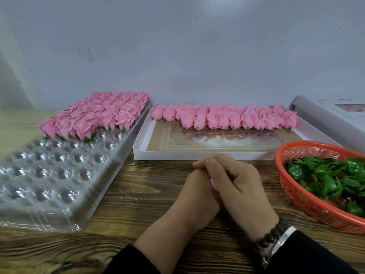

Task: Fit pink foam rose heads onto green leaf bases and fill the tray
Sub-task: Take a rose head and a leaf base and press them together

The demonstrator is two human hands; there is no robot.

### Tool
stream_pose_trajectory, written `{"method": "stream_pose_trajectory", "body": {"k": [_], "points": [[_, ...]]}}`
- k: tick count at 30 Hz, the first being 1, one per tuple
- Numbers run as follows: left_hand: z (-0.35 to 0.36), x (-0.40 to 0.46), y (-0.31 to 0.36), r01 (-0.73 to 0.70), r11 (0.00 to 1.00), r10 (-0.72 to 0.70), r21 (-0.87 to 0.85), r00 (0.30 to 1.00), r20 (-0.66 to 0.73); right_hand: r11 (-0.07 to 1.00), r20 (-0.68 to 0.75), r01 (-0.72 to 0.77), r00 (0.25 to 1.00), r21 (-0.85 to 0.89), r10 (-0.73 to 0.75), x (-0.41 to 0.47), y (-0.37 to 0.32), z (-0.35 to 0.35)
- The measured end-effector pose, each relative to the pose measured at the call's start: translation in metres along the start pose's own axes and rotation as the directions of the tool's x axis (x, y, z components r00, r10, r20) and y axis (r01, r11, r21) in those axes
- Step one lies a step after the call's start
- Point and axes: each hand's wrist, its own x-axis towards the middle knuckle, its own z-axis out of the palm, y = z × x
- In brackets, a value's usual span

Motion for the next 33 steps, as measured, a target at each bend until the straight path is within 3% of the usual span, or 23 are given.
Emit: {"method": "stream_pose_trajectory", "body": {"k": [2,7,10,14,20,23,26,29,33], "points": [[-0.001,0.000,0.003,-0.005,1.000,0.005,-0.023,1.000,0.010,1.000,0.023,0.000,1.000,0.003,0.000,0.000,0.002,-0.001],[-0.002,-0.005,0.003,0.067,0.924,-0.063,-0.377,0.998,0.023,0.998,0.115,-0.060,0.992,0.012,0.059,0.003,0.002,-0.003],[-0.004,-0.006,0.001,0.075,0.887,-0.094,-0.455,0.995,-0.019,0.993,0.229,-0.110,0.966,-0.039,0.116,0.005,0.001,-0.007],[-0.007,-0.007,0.000,0.025,0.931,-0.054,-0.363,0.996,-0.070,0.978,0.328,-0.104,0.931,-0.184,0.160,0.008,0.003,-0.013],[-0.010,-0.005,0.002,-0.007,0.907,-0.045,-0.421,0.993,-0.113,0.975,0.319,-0.107,0.933,-0.193,0.166,0.006,0.010,-0.016],[-0.012,-0.003,-0.003,0.045,0.927,-0.102,-0.373,0.985,-0.136,0.993,0.245,-0.120,0.962,-0.018,0.120,0.004,0.010,-0.015],[-0.011,-0.004,-0.005,0.053,0.961,-0.083,-0.271,0.991,-0.103,0.988,0.056,-0.049,0.998,0.149,0.041,0.003,0.004,-0.012],[-0.006,-0.005,-0.005,0.058,0.973,-0.077,-0.225,0.994,-0.074,0.994,-0.028,0.021,0.999,0.109,-0.018,0.001,-0.001,-0.006],[-0.001,-0.005,-0.002,-0.024,0.997,0.015,-0.078,0.993,-0.113,0.998,0.007,0.049,0.999,-0.041,-0.049,-0.001,-0.001,0.002]]}}
